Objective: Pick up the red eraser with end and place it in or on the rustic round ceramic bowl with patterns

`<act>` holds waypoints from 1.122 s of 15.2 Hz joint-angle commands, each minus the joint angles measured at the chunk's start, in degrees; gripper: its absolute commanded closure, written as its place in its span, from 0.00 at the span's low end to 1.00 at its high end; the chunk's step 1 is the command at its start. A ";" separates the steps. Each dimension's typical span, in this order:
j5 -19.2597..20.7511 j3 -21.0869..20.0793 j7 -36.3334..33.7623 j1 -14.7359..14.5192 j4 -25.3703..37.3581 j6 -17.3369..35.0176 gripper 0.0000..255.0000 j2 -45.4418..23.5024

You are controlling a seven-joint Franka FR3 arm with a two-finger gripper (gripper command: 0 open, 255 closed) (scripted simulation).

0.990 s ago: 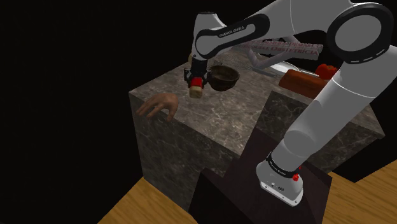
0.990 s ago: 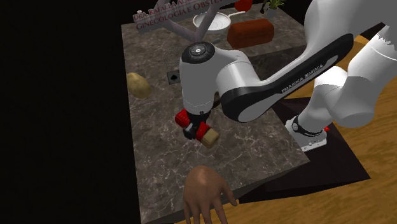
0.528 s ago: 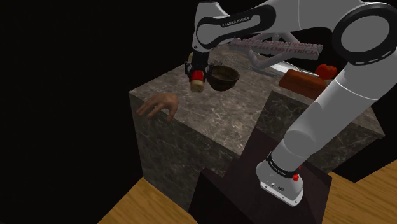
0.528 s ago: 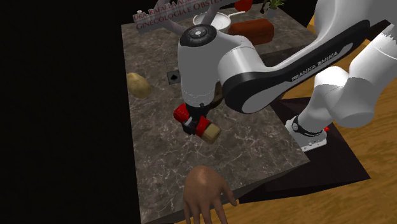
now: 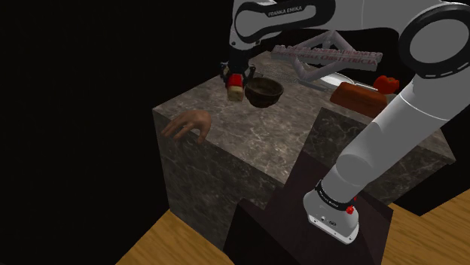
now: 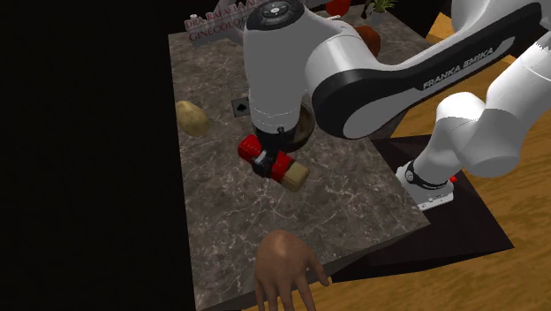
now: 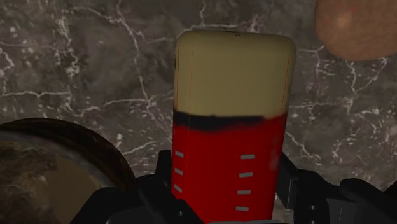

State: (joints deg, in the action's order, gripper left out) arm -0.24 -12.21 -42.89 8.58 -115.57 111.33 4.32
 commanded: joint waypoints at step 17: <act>-0.34 3.19 5.71 2.44 6.04 -9.64 1.00 3.68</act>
State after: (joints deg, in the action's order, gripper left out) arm -0.48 -9.72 -38.49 10.50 -108.55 101.63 7.03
